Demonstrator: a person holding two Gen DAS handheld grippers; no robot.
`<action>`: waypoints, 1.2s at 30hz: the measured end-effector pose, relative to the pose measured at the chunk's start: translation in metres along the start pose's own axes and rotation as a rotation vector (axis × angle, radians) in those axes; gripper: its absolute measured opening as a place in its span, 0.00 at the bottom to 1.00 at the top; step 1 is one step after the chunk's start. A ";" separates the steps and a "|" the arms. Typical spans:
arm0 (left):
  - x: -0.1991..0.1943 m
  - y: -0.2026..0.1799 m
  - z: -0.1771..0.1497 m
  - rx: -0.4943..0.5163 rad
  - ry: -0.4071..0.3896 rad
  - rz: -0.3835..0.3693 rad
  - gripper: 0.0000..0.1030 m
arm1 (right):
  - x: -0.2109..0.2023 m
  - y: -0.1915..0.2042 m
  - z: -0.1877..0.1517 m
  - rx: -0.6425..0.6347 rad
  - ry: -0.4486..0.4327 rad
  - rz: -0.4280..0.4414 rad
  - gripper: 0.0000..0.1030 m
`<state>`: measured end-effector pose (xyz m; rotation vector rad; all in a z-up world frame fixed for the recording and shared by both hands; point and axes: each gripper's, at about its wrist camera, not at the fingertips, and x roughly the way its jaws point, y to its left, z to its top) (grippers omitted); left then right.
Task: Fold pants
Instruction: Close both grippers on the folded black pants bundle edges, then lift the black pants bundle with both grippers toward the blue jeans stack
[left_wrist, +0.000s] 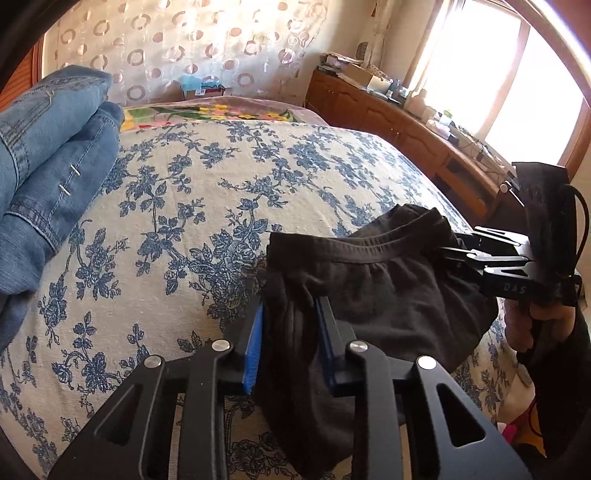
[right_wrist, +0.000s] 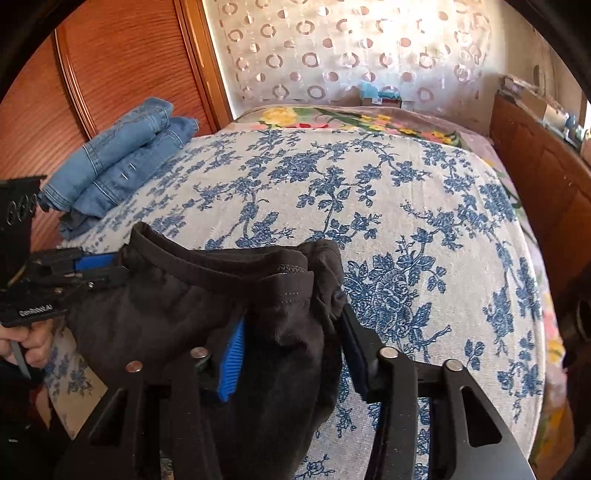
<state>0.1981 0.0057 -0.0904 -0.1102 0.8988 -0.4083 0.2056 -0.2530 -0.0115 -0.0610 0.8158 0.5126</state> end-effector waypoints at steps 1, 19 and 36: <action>-0.001 0.000 0.000 -0.002 -0.001 -0.004 0.24 | 0.000 -0.001 0.000 0.005 -0.001 0.009 0.38; -0.063 -0.021 -0.013 0.025 -0.144 -0.001 0.14 | -0.041 0.026 -0.004 -0.044 -0.144 0.016 0.16; -0.107 -0.018 -0.010 0.043 -0.235 0.062 0.14 | -0.063 0.056 0.015 -0.135 -0.224 0.029 0.16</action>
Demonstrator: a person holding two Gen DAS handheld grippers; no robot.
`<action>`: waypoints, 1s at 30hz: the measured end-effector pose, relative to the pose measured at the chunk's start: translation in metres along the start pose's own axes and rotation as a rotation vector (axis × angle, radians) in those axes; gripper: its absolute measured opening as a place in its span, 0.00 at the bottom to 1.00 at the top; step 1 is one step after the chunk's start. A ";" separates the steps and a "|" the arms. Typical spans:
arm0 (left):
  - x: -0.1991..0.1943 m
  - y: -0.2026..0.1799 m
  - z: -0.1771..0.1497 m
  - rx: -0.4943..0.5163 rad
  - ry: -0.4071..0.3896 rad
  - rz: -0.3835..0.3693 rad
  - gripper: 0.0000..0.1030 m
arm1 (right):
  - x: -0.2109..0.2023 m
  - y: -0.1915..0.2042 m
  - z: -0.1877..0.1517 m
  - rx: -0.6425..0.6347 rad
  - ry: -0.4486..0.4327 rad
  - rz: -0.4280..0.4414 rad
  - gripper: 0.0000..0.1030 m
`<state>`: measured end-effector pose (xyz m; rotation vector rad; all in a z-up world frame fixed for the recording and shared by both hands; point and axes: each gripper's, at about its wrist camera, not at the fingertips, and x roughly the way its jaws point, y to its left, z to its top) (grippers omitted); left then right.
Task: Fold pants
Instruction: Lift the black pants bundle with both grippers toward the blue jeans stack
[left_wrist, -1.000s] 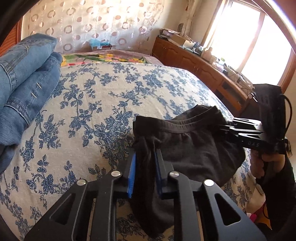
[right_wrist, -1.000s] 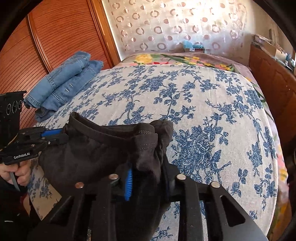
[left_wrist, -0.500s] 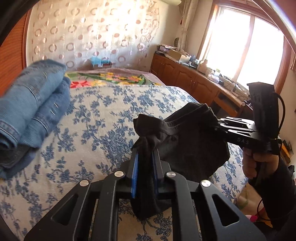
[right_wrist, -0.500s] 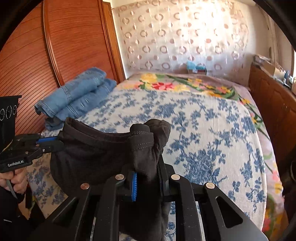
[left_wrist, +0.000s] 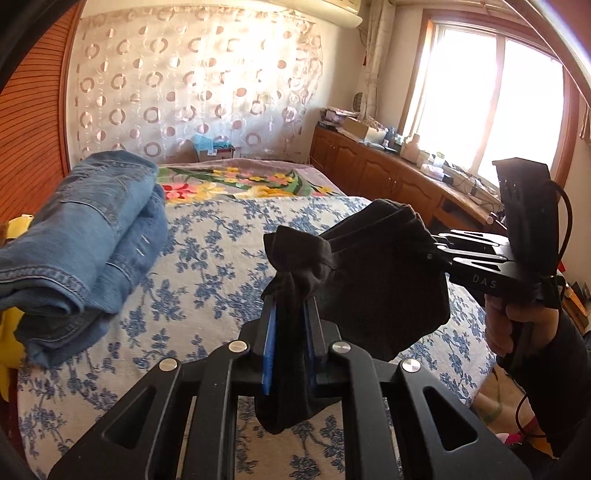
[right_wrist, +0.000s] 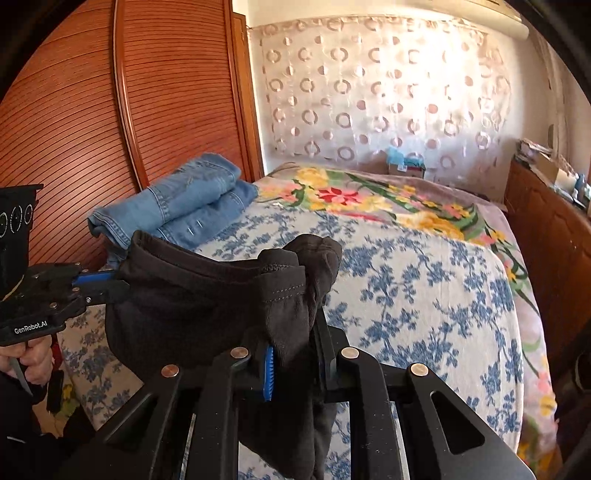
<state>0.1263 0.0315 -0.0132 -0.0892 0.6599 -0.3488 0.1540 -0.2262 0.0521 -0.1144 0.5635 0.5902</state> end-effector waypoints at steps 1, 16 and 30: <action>-0.003 0.003 0.001 -0.004 -0.006 0.005 0.14 | 0.000 0.002 0.003 -0.006 -0.004 0.004 0.16; -0.027 0.049 0.028 -0.073 -0.093 0.047 0.14 | 0.027 0.017 0.053 -0.092 -0.035 0.063 0.16; -0.054 0.101 0.057 -0.137 -0.190 0.179 0.14 | 0.087 0.025 0.132 -0.200 -0.071 0.174 0.16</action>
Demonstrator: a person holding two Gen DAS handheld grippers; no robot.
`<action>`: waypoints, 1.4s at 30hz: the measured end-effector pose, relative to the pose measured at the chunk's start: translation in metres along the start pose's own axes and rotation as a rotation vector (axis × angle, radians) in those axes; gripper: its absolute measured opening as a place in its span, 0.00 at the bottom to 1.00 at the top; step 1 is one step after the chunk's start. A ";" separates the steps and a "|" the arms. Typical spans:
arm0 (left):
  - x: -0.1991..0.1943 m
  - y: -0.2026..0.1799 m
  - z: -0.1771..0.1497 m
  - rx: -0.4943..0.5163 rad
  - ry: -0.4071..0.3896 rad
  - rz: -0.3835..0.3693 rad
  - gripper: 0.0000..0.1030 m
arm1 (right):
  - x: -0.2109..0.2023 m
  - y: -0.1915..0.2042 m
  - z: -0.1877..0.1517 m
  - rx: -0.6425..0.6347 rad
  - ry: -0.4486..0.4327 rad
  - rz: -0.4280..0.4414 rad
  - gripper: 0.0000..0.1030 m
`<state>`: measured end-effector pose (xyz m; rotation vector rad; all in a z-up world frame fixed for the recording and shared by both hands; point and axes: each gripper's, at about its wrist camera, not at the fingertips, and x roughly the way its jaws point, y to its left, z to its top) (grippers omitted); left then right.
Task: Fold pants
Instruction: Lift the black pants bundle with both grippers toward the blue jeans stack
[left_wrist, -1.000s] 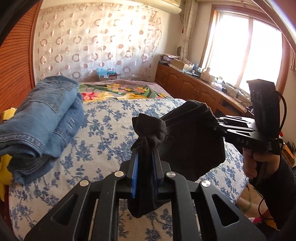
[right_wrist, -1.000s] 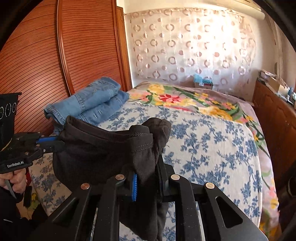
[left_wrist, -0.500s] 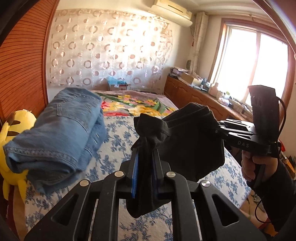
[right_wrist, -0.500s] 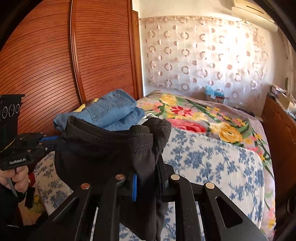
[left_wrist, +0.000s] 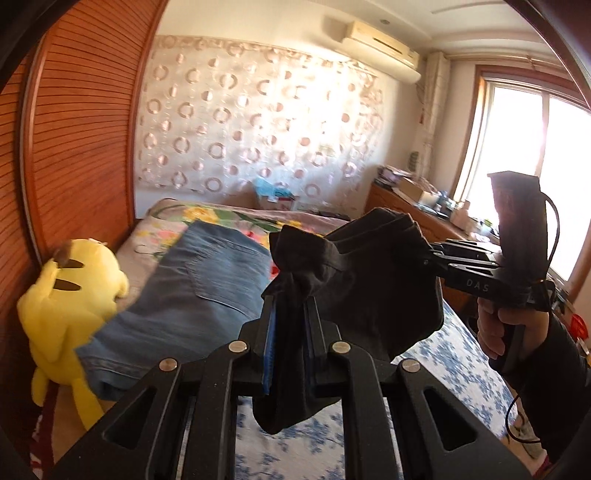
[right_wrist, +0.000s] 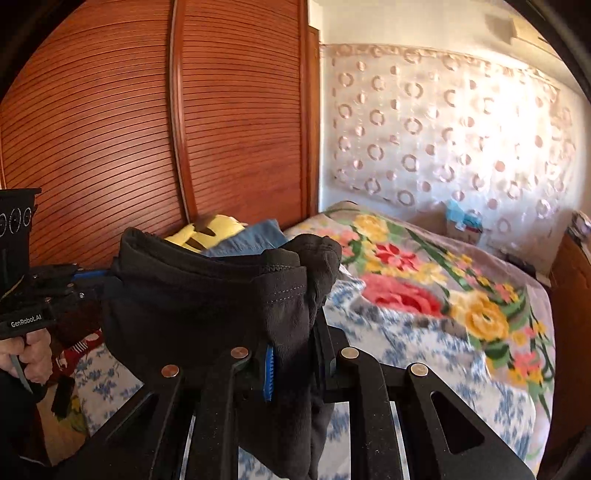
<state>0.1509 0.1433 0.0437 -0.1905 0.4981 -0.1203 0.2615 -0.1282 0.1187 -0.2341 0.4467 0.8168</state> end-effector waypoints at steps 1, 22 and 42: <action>0.000 0.003 0.000 -0.005 -0.004 0.008 0.14 | 0.006 -0.002 0.000 -0.006 0.000 0.009 0.16; 0.022 0.057 0.009 -0.087 -0.007 0.143 0.14 | 0.129 -0.018 0.062 -0.156 0.083 0.068 0.16; 0.017 0.077 -0.002 -0.161 0.017 0.202 0.14 | 0.204 -0.016 0.088 -0.129 0.122 0.198 0.21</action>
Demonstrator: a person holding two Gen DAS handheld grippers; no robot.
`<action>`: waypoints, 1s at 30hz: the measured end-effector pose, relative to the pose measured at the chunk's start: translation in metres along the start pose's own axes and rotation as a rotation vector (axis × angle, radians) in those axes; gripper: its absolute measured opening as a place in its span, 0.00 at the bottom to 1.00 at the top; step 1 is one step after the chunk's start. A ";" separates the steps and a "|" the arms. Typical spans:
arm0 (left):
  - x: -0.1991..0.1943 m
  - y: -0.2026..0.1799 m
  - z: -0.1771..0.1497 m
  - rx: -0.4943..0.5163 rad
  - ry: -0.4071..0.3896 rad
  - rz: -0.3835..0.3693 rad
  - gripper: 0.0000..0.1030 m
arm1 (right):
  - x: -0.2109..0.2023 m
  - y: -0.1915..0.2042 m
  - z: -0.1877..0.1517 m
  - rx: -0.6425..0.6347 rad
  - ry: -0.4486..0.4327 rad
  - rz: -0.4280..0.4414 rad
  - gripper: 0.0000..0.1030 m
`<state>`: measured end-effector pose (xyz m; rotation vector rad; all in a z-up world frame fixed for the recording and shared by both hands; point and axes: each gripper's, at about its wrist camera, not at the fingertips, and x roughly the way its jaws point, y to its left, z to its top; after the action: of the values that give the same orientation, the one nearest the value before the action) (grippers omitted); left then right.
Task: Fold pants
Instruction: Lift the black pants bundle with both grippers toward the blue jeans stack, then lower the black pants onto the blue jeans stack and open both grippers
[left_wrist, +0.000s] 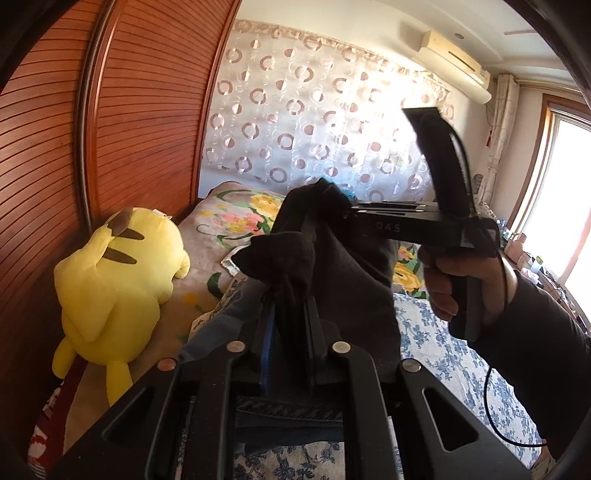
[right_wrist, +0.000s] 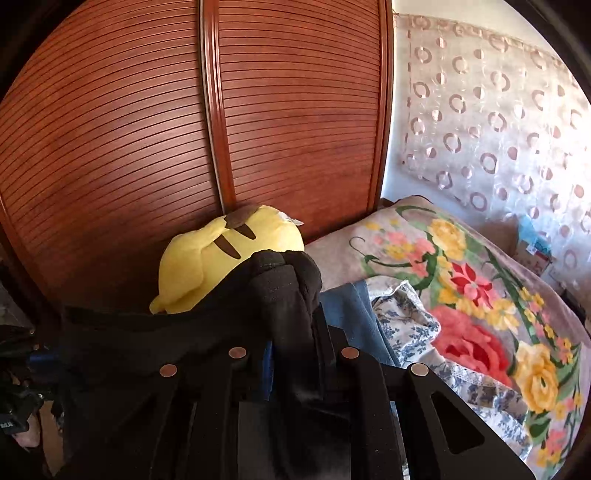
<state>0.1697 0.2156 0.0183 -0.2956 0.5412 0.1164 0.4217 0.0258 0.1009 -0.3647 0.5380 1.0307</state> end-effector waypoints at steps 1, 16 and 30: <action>0.001 0.000 0.000 0.002 0.006 0.010 0.15 | -0.001 0.000 -0.001 -0.001 -0.002 -0.010 0.24; -0.006 -0.006 0.016 0.048 -0.038 0.000 0.51 | -0.059 0.003 -0.029 0.054 -0.089 -0.020 0.34; 0.032 -0.003 -0.011 0.098 0.122 0.034 0.51 | -0.023 -0.022 -0.056 0.114 0.027 -0.039 0.30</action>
<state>0.1923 0.2101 -0.0063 -0.1991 0.6707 0.1053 0.4179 -0.0305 0.0696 -0.2875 0.6086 0.9547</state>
